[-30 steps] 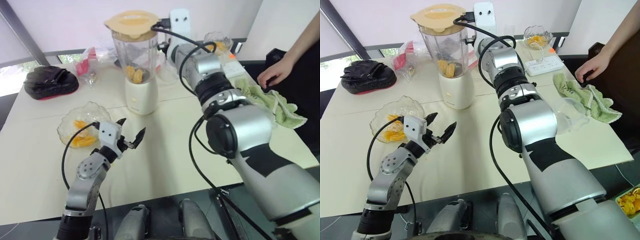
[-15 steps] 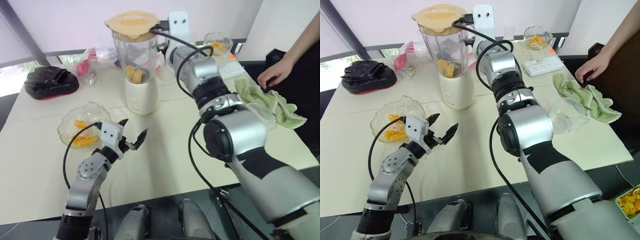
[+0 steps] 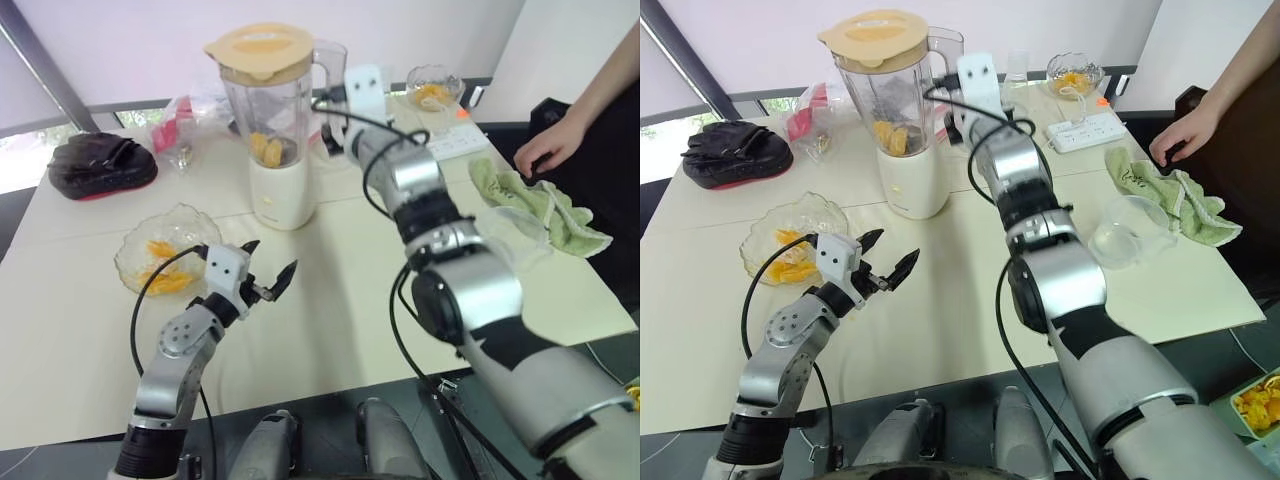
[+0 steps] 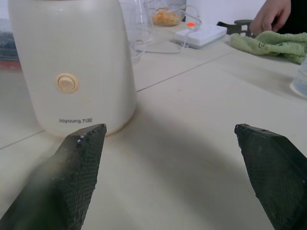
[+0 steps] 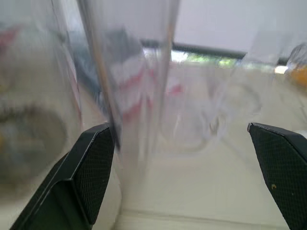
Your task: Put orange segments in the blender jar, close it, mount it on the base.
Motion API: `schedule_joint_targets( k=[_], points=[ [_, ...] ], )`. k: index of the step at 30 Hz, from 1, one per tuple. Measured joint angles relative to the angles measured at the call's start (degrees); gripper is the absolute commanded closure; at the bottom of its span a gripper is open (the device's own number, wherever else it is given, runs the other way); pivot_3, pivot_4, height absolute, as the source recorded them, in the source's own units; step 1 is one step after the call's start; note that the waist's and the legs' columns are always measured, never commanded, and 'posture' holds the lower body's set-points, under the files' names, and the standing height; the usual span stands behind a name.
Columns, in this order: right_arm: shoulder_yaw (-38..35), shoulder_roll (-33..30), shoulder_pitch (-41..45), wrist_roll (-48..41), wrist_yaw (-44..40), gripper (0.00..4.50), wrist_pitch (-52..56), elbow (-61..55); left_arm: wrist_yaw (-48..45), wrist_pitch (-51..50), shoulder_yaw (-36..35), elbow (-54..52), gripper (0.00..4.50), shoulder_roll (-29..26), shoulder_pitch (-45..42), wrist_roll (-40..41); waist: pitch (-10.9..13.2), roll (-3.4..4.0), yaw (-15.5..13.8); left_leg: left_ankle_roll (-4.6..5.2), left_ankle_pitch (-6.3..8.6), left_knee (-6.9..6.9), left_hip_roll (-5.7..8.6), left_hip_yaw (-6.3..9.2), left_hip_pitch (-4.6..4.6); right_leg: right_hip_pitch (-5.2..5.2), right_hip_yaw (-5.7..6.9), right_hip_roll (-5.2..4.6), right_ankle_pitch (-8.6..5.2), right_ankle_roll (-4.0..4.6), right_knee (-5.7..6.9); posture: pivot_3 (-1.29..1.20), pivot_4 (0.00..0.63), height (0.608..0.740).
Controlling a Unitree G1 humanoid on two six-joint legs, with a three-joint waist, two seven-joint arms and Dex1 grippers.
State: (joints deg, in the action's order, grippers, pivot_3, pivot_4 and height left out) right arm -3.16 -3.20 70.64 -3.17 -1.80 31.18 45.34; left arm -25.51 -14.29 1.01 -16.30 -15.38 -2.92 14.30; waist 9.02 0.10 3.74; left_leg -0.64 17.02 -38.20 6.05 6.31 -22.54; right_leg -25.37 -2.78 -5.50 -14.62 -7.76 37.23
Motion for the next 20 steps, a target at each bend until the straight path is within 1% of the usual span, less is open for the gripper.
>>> schedule_joint_targets(
  k=[1,3,6,8,10,14,16,20],
  points=[
    [0.21,-0.30,-4.30,-1.51,-2.96,0.02,1.80,-5.00,-0.05,-0.09,-0.07,-0.01,0.00,-0.21,-0.01,0.09,0.00,0.00,0.01,0.00,0.00,0.01,0.00,-0.01,-0.01,-0.01,0.00,0.00,0.00,0.00,-0.01,0.00,0.150,0.740],
    [1.89,-2.29,-15.06,-4.58,-9.97,0.02,5.04,-18.60,0.25,-0.42,-0.80,-0.39,0.00,-0.17,-0.08,0.93,0.01,0.01,-0.15,0.01,0.01,0.00,0.00,0.00,-0.06,-0.04,0.02,-0.01,0.00,0.00,-0.02,0.00,0.150,0.740],
    [3.41,-6.53,-22.88,-7.08,-16.48,0.02,7.36,-31.86,0.61,-0.84,-2.35,-1.01,0.00,-0.50,-0.41,1.54,0.01,0.02,0.00,0.01,0.00,-0.03,0.00,-0.04,-0.05,-0.05,0.00,-0.01,0.00,0.00,0.01,0.00,0.150,0.740],
    [3.08,-11.55,-27.84,-9.48,-21.54,0.02,6.95,-43.62,0.46,-1.75,-2.63,-2.06,0.00,-1.21,-0.65,2.52,0.01,0.01,-0.48,0.01,0.01,-0.02,-0.02,-0.02,0.00,0.00,0.01,0.02,0.00,0.00,0.01,0.00,0.150,0.740],
    [2.56,-15.70,-32.08,-11.64,-25.78,0.02,6.70,-52.43,0.42,-3.00,-3.32,-2.95,0.00,-2.02,-0.75,3.30,0.00,0.00,-0.81,0.02,0.02,-0.02,-0.04,-0.03,0.08,0.07,0.00,0.04,0.00,0.00,-0.02,0.00,0.150,0.740],
    [3.91,-24.31,-43.99,-14.74,-34.42,0.02,6.37,-65.00,0.69,-5.70,-5.03,-5.79,0.00,-3.64,-0.13,5.10,-0.02,-0.03,-1.72,0.05,0.04,-0.02,-0.04,-0.03,0.12,0.16,0.01,0.02,0.00,0.00,-0.04,0.00,0.150,0.740],
    [4.19,-26.99,-49.20,-16.93,-37.47,0.02,7.03,-69.70,0.73,-7.35,-6.58,-7.40,0.00,-4.83,0.56,6.00,-0.01,-0.04,-2.07,0.05,0.03,-0.03,-0.03,-0.06,0.12,0.16,0.00,0.00,0.00,-0.01,-0.04,0.00,0.150,0.740],
    [2.64,-28.13,-50.97,-22.11,-39.06,0.02,9.18,-76.32,0.94,-9.95,-9.19,-10.65,0.00,-6.52,0.56,8.05,0.00,-0.07,-2.48,0.14,0.08,-0.04,-0.09,-0.10,0.19,0.20,0.01,-0.03,0.01,0.01,-0.04,0.00,0.150,0.740]
  ],
)
